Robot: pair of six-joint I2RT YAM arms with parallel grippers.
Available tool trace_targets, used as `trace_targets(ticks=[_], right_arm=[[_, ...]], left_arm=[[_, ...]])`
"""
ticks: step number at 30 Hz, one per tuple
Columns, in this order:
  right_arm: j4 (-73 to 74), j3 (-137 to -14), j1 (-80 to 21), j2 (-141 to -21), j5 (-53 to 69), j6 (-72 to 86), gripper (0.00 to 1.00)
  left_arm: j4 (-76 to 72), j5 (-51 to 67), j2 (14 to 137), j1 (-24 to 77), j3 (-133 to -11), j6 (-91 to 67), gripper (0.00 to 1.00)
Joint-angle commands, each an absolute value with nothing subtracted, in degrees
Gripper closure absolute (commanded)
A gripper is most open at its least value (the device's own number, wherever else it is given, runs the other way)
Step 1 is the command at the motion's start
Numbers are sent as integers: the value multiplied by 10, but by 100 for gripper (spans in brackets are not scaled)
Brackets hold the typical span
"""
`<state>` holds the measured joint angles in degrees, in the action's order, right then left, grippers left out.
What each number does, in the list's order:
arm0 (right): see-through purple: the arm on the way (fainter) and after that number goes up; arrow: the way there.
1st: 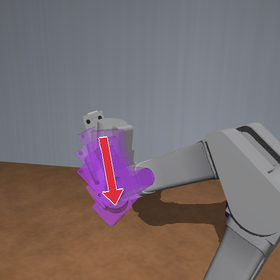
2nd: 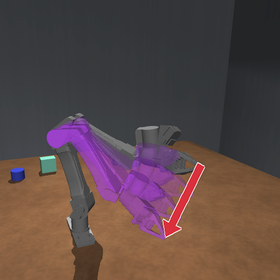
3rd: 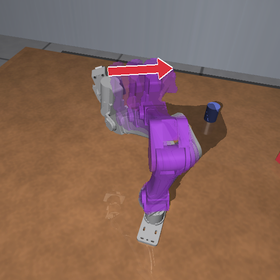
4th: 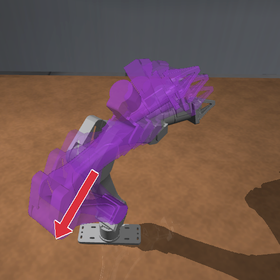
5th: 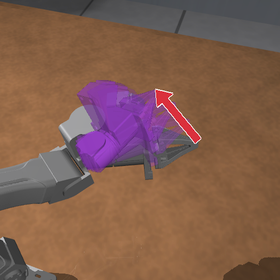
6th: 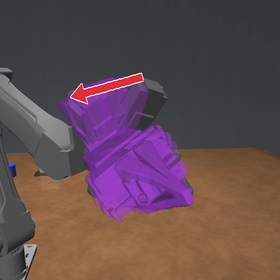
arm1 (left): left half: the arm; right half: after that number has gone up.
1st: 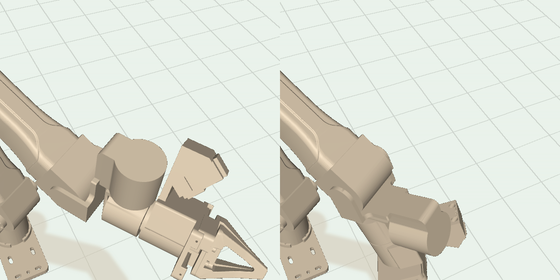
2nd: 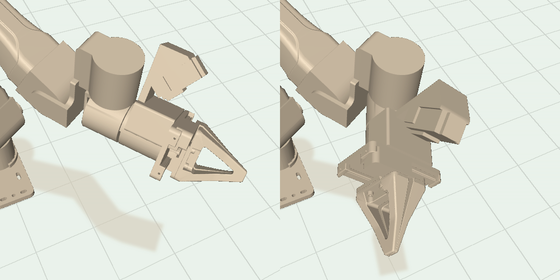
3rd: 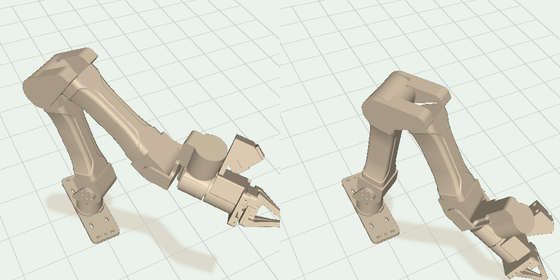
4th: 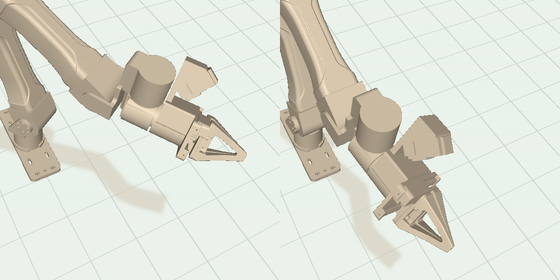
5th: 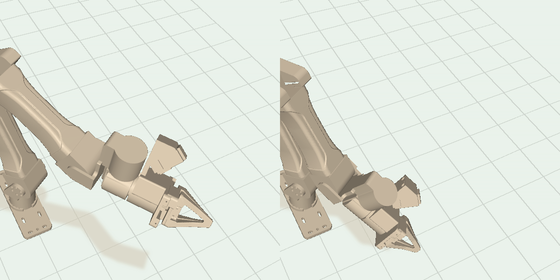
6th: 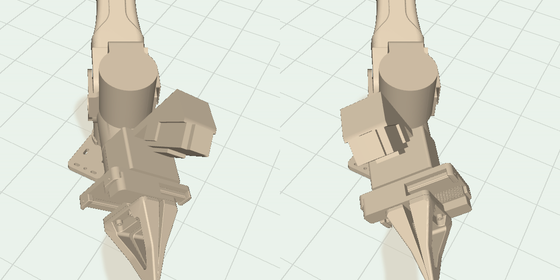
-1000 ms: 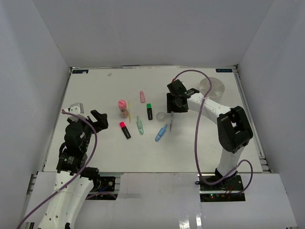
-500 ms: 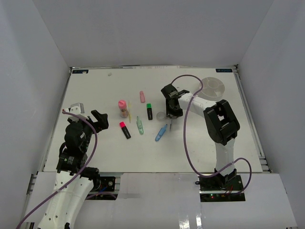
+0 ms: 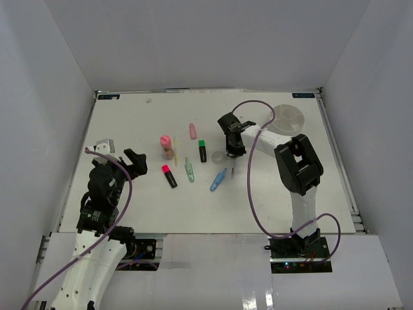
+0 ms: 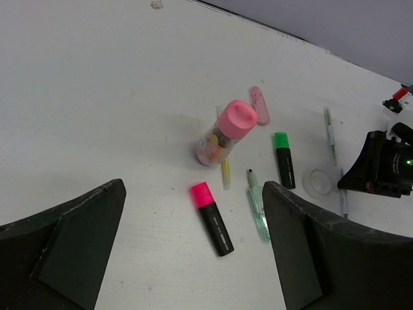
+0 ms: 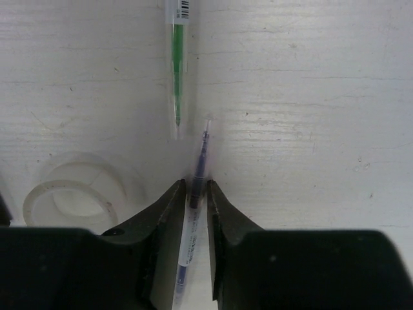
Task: Sort the stationery into containers
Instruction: Pick up the pen from the center of the board.
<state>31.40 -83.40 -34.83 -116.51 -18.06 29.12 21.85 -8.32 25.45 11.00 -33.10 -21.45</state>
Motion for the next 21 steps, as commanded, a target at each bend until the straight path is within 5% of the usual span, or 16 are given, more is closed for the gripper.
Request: trace_targets(ticks=[1, 7, 16, 21], right_arm=[[308, -815, -341, -1175, -191, 302, 77], [301, -792, -331, -1135, -217, 298, 92], [131, -675, -306, -920, -302, 229, 92], [8, -603, -196, -798, -303, 186, 92]], left_arm=[[212, -76, 258, 112, -327, -213, 2], [213, -74, 259, 112, -327, -212, 2], [212, -71, 258, 112, -327, -213, 2], [213, -72, 253, 113, -326, -212, 2]])
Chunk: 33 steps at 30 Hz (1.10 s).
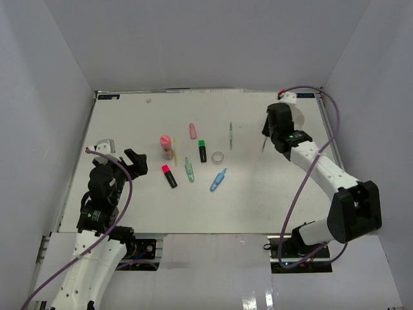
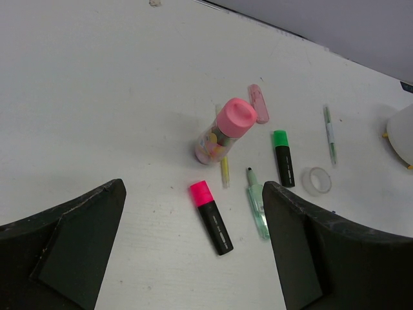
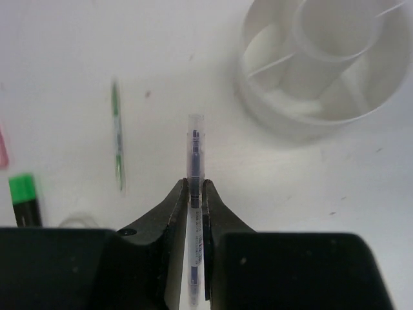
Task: Sort the stationery into containers
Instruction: Pick up the pen from the center of the board, then place the pen in the storage box.
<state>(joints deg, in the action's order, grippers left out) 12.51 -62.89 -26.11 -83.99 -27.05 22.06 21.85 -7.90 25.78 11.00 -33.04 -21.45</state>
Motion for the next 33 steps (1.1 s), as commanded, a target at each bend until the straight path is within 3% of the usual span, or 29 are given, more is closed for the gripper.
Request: trace_targets(ticks=[1, 7, 15, 33], right_arm=[[-7, -599, -175, -788, -302, 185, 92], [-146, -583, -50, -765, -308, 128, 92], [-288, -593, 18, -834, -294, 116, 91], [-386, -618, 22, -954, -193, 77, 88]], left_arm=[[213, -73, 251, 113, -326, -212, 2], [214, -76, 249, 121, -327, -211, 2], [216, -76, 255, 127, -329, -210, 2], [217, -82, 267, 127, -330, -207, 2]])
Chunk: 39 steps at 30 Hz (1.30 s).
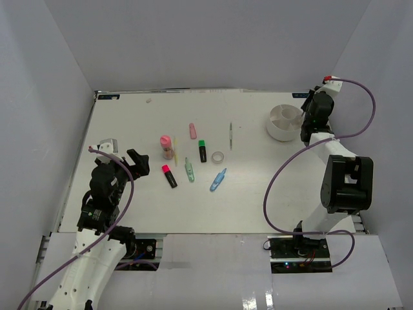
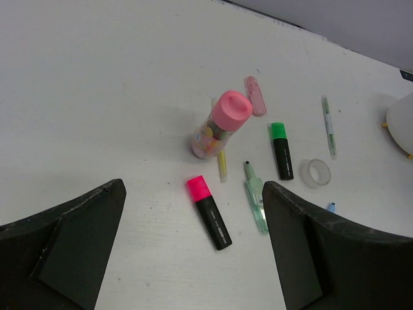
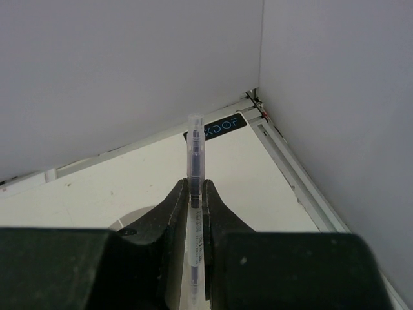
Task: Sort the stationery into containers
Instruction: Place the pen in the storage box.
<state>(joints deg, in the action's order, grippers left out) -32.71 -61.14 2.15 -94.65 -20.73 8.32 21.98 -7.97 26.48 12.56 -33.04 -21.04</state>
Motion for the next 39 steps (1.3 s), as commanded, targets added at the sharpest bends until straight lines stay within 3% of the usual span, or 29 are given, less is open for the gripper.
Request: trace_targets(ticks=[1, 15, 20, 26, 30, 33, 39], right_arm=[[-387, -618, 22, -961, -186, 77, 87], [-396, -586, 22, -999, -171, 88, 78], [-382, -585, 22, -1000, -161, 84, 61], [-360, -582, 22, -973, -170, 76, 53], [-296, -597, 17, -923, -174, 77, 49], [-245, -623, 1, -887, -176, 64, 41], [-5, -774, -109, -892, -193, 20, 31]], left_arm=[[217, -83, 266, 127, -330, -207, 2], [218, -84, 266, 127, -330, -206, 2], [218, -86, 263, 128, -330, -206, 2], [217, -84, 259, 127, -330, -207, 2], [216, -82, 256, 127, -330, -207, 2], [216, -80, 255, 127, -330, -207, 2], [217, -76, 258, 127, -329, -207, 2]])
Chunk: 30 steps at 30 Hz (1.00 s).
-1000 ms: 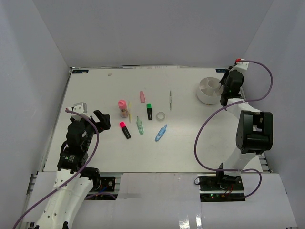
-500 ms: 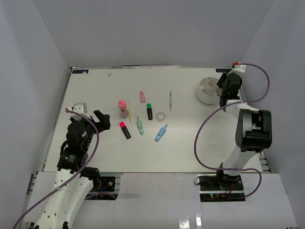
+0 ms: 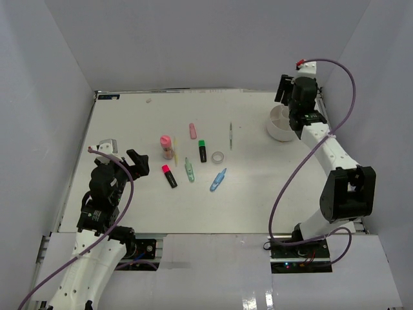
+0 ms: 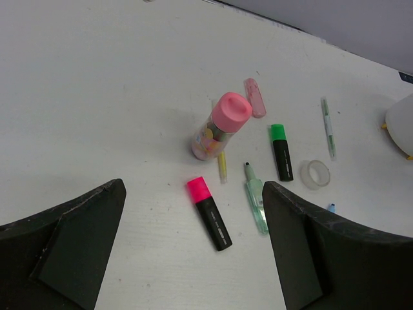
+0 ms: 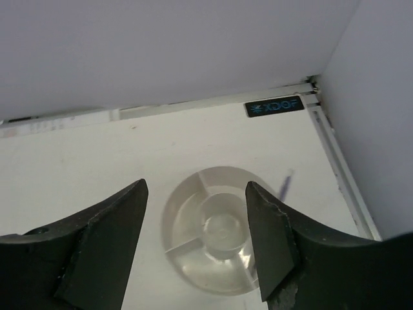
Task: Sort the stationery into containers
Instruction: Place the pen in the storage box, then pick up the pen from the center of the board.
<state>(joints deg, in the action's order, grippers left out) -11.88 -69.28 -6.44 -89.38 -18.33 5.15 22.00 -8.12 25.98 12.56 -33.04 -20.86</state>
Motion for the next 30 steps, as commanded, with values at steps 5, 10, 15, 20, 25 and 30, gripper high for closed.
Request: trace_targets(ticks=[5, 10, 15, 20, 25, 30], right_arm=[[260, -939, -196, -995, -192, 19, 28], [373, -1059, -239, -1096, -163, 55, 30], [379, -1079, -249, -1147, -125, 90, 34], [371, -1092, -263, -1201, -117, 104, 36], [345, -1103, -274, -1251, -127, 117, 38], [340, -1132, -275, -1288, -150, 136, 43]], left_arm=[[218, -73, 258, 127, -328, -208, 2], [217, -72, 258, 127, -327, -207, 2], [217, -70, 259, 128, -327, -207, 2], [217, -69, 260, 127, -328, -207, 2], [217, -69, 262, 127, -327, -207, 2], [217, -69, 265, 127, -328, -207, 2]])
